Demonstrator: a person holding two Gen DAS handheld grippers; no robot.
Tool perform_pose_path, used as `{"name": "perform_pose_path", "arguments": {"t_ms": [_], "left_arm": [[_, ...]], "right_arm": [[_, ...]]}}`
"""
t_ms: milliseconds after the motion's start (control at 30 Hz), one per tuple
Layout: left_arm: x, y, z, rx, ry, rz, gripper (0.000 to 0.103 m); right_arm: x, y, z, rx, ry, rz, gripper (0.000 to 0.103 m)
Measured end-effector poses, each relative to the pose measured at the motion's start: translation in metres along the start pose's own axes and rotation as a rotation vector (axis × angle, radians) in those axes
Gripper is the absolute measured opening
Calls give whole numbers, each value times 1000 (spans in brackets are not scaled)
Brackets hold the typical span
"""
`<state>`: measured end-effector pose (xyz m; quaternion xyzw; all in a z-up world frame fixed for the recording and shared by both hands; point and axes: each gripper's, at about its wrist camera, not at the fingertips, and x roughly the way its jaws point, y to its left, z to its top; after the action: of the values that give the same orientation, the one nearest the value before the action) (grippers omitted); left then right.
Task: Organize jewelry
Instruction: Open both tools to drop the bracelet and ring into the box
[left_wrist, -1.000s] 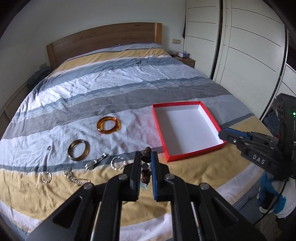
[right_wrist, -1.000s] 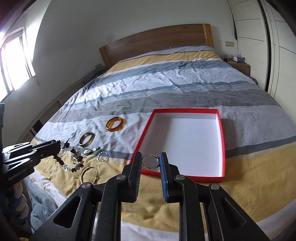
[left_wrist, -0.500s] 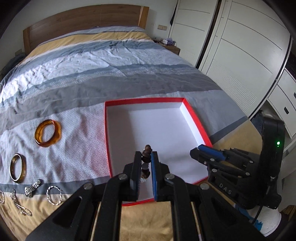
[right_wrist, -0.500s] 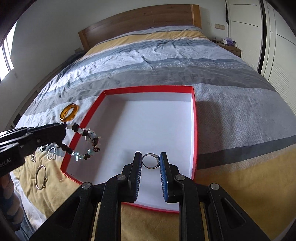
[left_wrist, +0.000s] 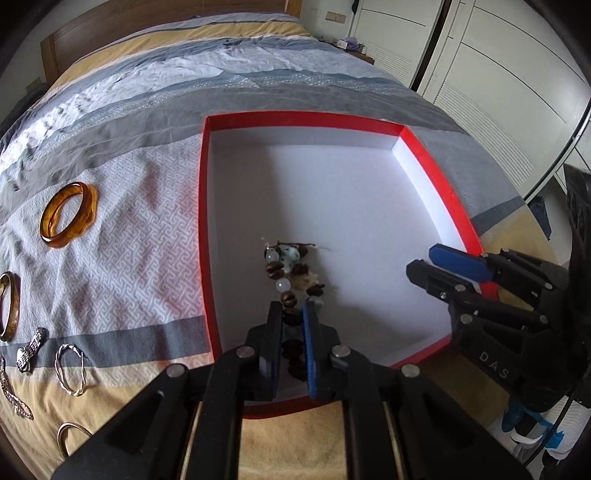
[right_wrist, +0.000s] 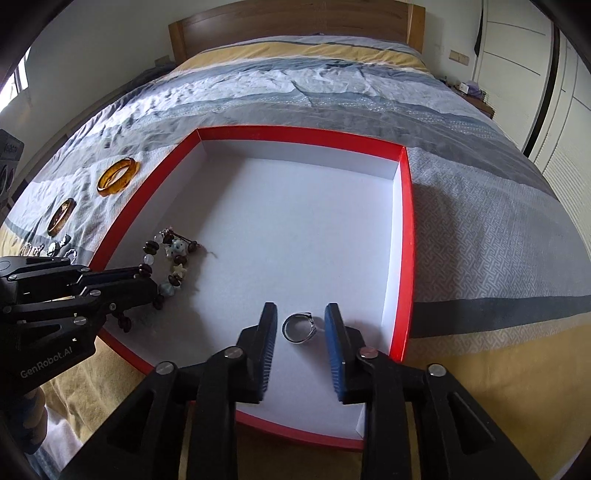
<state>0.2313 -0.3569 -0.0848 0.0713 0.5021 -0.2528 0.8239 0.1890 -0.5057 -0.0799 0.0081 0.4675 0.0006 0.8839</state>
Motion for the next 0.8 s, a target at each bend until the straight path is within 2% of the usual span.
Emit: {"name": "perform_pose_path", "arguments": {"t_ms": [133, 400, 633, 800], "left_arm": [[-12, 1, -1, -8, -20, -4, 23], [-71, 14, -13, -58, -93, -21, 23], [-134, 37, -55, -61, -98, 55, 23], [-188, 68, -93, -91, -143, 133, 23]], "right_arm": [[-9, 1, 1, 1, -7, -5, 42], [-61, 5, 1, 16, -62, -18, 42], [-120, 36, -10, 14, -119, 38, 42], [-155, 68, -22, 8, -152, 88, 42]]}}
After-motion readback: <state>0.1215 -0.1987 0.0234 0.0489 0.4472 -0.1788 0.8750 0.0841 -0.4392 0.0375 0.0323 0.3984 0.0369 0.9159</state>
